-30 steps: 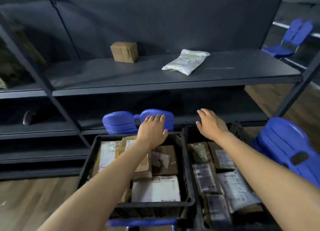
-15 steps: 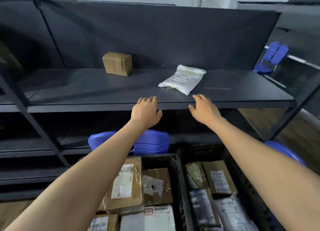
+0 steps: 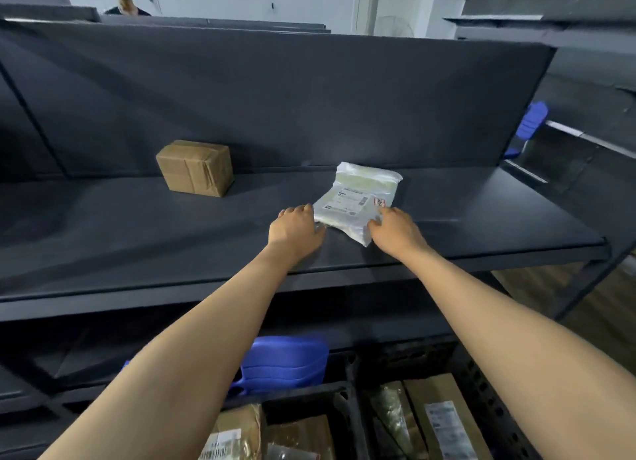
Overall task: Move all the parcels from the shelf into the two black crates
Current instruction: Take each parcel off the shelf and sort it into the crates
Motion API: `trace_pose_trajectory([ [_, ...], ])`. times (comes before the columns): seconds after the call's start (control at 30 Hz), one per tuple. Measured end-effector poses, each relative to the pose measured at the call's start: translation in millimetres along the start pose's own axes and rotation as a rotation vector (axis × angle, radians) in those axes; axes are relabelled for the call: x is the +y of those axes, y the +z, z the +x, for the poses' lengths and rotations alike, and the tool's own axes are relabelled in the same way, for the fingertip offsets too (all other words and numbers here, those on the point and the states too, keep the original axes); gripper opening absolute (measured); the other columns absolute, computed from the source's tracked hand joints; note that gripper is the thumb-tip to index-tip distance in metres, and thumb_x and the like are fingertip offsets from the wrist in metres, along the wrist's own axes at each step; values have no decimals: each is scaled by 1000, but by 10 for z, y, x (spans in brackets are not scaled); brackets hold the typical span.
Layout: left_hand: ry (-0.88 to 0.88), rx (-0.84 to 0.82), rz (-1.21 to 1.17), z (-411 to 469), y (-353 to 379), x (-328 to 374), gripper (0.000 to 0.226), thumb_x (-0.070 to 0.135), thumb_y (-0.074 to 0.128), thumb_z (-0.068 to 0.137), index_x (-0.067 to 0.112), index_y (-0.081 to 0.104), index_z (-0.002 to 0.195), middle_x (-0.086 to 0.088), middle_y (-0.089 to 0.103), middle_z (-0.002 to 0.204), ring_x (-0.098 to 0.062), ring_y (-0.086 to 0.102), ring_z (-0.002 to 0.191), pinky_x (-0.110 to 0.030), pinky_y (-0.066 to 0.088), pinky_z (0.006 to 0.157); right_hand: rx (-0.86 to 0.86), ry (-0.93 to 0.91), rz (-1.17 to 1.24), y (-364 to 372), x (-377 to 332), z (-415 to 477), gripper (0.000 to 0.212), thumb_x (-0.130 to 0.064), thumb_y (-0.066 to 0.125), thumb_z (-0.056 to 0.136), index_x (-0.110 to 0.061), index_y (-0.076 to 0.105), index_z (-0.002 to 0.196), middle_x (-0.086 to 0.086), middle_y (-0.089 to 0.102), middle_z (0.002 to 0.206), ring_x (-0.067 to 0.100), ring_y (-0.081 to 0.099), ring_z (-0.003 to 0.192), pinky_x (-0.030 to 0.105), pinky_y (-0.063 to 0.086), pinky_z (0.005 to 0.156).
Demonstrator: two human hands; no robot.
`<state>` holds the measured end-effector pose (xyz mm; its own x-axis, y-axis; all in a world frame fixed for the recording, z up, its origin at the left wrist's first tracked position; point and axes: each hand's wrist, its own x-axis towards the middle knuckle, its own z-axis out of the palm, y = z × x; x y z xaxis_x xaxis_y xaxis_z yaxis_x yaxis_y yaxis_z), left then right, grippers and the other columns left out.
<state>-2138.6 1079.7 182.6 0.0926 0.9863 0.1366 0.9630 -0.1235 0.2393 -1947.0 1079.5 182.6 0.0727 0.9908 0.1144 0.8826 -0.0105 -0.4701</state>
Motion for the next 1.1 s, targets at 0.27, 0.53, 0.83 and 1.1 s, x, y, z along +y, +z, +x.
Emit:
trace_pose_trajectory([
  [0.27,-123,-81,-253,657,222,2,45,37,43,94,7,48,127,-11,55,128,-30,50,117,-40,46,88,42,142,54,166,51,303,29,-22,46,92,-3,61,108,15,64,111,33,58,103,33,48,81],
  [0.53,-163,-65,-470,712,304,7,29,25,50,89,4,61,106,-12,66,102,-31,60,99,-30,45,69,114,369,606,241,0,374,16,-6,54,83,-4,63,97,8,67,100,25,62,92,27,46,64],
  [0.83,-189,147,-755,-12,142,-30,7,18,60,86,12,58,86,7,56,70,-15,52,63,-21,34,49,95,441,1056,239,-127,-76,20,-5,58,87,-23,64,82,4,70,102,24,66,97,41,53,91],
  [1.1,-248,72,-1223,-1049,30,-226,31,11,64,88,13,63,118,2,71,104,-10,69,90,-20,56,70,101,291,1331,171,-168,-1067,34,0,62,88,-20,66,115,-4,74,102,15,71,93,32,58,77],
])
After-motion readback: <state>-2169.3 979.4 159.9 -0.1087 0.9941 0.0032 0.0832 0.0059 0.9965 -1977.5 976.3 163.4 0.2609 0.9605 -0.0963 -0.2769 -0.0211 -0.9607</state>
